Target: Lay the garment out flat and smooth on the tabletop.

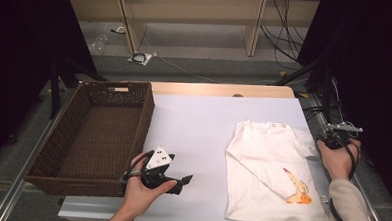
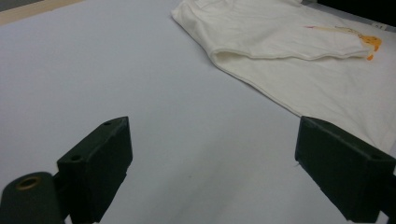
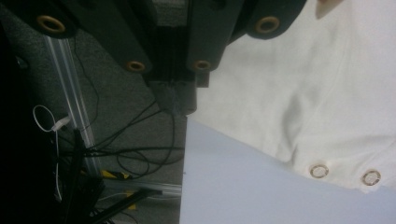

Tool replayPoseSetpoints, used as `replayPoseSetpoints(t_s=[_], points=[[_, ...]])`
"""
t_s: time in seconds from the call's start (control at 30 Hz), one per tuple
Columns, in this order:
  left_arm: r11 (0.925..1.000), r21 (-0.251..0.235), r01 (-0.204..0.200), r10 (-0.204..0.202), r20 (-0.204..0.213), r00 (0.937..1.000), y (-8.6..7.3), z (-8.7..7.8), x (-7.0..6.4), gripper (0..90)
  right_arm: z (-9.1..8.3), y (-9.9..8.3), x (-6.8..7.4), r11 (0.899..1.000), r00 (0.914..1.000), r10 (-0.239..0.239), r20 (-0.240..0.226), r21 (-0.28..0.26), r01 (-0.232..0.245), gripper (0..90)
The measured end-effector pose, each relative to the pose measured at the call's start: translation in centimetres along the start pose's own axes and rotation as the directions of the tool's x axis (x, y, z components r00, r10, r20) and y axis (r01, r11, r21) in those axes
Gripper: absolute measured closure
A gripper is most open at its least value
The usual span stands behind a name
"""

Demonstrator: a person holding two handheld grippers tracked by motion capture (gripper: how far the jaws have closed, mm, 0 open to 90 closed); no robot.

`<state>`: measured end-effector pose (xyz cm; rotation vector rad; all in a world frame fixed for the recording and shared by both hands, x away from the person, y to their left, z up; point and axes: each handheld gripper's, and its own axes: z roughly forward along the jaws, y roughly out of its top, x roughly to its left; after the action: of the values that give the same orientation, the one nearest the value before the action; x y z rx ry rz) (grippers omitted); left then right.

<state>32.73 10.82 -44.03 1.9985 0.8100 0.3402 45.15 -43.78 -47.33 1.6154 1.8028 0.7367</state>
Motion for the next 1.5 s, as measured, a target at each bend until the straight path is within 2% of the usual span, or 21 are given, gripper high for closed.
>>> replayPoseSetpoints(t_s=[0.1, 0.2, 0.27, 0.37, 0.4, 0.47, 0.53, 0.67, 0.73, 0.87, 1.03, 1.13, 1.27, 1.37, 1.4, 1.43, 1.5], points=[[1.0000, -0.001, 0.001, -0.001, 0.000, 1.0000, 0.0, 0.0, 0.0, 10.7, -0.9, -0.1, 0.3, 1.000, 0.9995, 0.000, -0.031, -0.012, -0.001, 90.0], [1.0000, 0.002, 0.000, 0.000, 0.000, 1.0000, 0.0, 0.0, 0.0, 10.7, -2.4, -0.3, 1.2, 0.999, 0.9980, -0.026, -0.057, -0.034, 0.024, 84.2], [1.0000, 0.000, -0.001, 0.001, -0.002, 1.0000, 0.0, 0.0, 0.0, 10.7, -3.7, -0.6, 2.1, 0.999, 0.9935, -0.038, -0.107, -0.037, 0.034, 80.4], [1.0000, -0.001, -0.001, 0.001, -0.004, 1.0000, 0.0, 0.0, -0.1, 10.7, -5.6, -1.2, 3.6, 0.997, 0.9822, -0.076, -0.172, -0.029, 0.072, 76.6], [1.0000, -0.001, -0.002, 0.002, -0.005, 1.0000, 0.0, 0.0, -0.1, 10.7, -6.2, -1.5, 4.1, 0.997, 0.9769, -0.084, -0.196, -0.016, 0.082, 75.9], [1.0000, -0.002, -0.001, 0.001, -0.005, 1.0000, 0.0, 0.0, -0.1, 10.7, -7.2, -2.3, 5.1, 0.993, 0.9612, -0.111, -0.253, 0.013, 0.118, 75.9], [1.0000, -0.005, -0.002, 0.002, -0.006, 1.0000, 0.0, -0.1, -0.1, 10.7, -8.1, -3.1, 5.9, 0.982, 0.9401, -0.165, -0.298, 0.042, 0.186, 76.3], [1.0000, -0.008, -0.002, 0.002, -0.003, 1.0000, 0.0, -0.1, -0.1, 10.7, -9.3, -4.7, 7.2, 0.974, 0.9166, -0.171, -0.361, 0.080, 0.213, 75.7], [1.0000, -0.008, -0.003, 0.003, -0.004, 1.0000, 0.1, -0.1, -0.1, 10.8, -9.7, -5.4, 7.7, 0.972, 0.9110, -0.165, -0.378, 0.096, 0.216, 75.6], [0.9999, -0.009, -0.007, 0.007, -0.005, 1.0000, 0.1, -0.2, -0.1, 10.8, -9.9, -6.3, 8.1, 0.968, 0.9067, -0.167, -0.387, 0.113, 0.226, 75.5], [0.9999, -0.012, -0.003, 0.003, -0.005, 1.0000, 0.1, -0.2, -0.1, 10.7, -9.8, -6.9, 8.6, 0.964, 0.9083, -0.151, -0.390, 0.146, 0.223, 75.8], [0.9999, -0.010, -0.008, 0.008, -0.002, 1.0000, 0.2, -0.2, -0.2, 10.8, -9.6, -7.2, 8.8, 0.957, 0.9073, -0.149, -0.393, 0.175, 0.233, 77.8], [0.9999, -0.014, -0.005, 0.005, 0.000, 1.0000, 0.2, -0.2, -0.2, 10.8, -9.6, -7.3, 8.9, 0.957, 0.9077, -0.144, -0.394, 0.177, 0.229, 87.0], [0.9999, -0.014, -0.001, 0.001, 0.004, 1.0000, 0.2, -0.1, -0.3, 10.8, -9.7, -7.2, 9.2, 0.957, 0.9135, -0.146, -0.380, 0.182, 0.228, 88.4], [0.9999, -0.014, -0.003, 0.003, 0.004, 1.0000, 0.2, -0.2, -0.3, 10.8, -9.8, -7.1, 9.2, 0.953, 0.9114, -0.159, -0.379, 0.183, 0.243, 88.6], [0.9999, -0.016, -0.002, 0.002, 0.004, 1.0000, 0.2, -0.2, -0.3, 10.8, -9.8, -7.1, 9.3, 0.955, 0.9132, -0.154, -0.377, 0.181, 0.236, 88.8], [0.9998, -0.017, -0.003, 0.003, 0.005, 1.0000, 0.2, -0.2, -0.3, 10.8, -10.0, -7.0, 9.2, 0.956, 0.9109, -0.164, -0.379, 0.168, 0.242, 89.3]])
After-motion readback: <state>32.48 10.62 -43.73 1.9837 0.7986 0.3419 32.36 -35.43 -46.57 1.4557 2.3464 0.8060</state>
